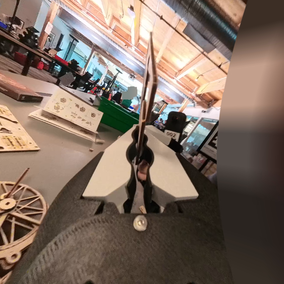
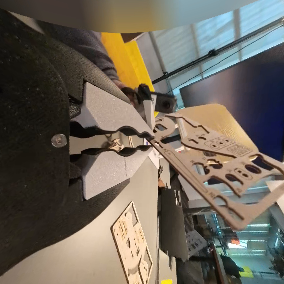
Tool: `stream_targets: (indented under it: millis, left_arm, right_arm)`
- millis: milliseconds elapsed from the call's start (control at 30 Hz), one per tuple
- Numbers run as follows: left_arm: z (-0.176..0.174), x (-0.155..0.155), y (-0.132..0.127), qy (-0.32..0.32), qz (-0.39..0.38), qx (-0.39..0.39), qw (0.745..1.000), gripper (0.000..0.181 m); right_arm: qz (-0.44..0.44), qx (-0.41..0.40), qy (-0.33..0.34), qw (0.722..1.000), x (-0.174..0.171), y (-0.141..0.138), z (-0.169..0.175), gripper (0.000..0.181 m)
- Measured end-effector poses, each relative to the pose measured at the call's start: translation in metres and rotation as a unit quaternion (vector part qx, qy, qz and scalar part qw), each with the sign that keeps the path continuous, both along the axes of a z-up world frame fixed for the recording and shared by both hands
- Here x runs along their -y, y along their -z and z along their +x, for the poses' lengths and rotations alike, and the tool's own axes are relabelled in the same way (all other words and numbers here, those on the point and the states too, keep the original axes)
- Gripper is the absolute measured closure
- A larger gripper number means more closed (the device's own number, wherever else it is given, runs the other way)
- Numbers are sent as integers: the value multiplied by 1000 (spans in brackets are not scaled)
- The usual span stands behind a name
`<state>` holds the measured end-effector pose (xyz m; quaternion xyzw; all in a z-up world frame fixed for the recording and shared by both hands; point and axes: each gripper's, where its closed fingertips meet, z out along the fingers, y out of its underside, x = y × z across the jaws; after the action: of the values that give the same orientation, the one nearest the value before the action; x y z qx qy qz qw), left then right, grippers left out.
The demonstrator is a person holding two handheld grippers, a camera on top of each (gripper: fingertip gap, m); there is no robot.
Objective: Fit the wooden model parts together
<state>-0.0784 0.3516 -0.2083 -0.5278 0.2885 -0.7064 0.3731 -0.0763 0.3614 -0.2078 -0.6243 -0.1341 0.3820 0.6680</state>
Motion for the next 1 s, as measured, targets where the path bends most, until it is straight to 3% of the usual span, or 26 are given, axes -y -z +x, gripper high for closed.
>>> stream_targets:
  millis: [33, 267, 600, 700, 800, 867, 1000]
  left_arm:
    - [1, -1, 3, -10, 13, -14, 1000, 180]
    - [9, -2, 17, -82, 120, -103, 984, 179]
    - [9, -16, 32, -110, 111, -141, 978, 180]
    - [-4, -33, 25, -187, 127, -145, 963, 180]
    - [-24, -45, 15, -218, 112, -129, 961, 180]
    - [-29, -43, 18, -191, 91, -147, 966, 179]
    - [-23, 1, 39, -45, 32, -228, 972, 179]
  right_arm:
    - [-3, 20, 7, 1000, -1, 3, 0, 176]
    - [-42, 53, 40, 997, -8, 18, 7, 181]
    - [-100, 15, 51, 994, -19, 34, 11, 175]
    - [-95, 25, 84, 992, -17, 37, 21, 162]
    - [-59, 30, 114, 991, -12, 28, 31, 154]
    - [-9, 56, 145, 988, -5, 18, 38, 154]
    - [164, 106, 236, 952, 27, -25, 55, 159]
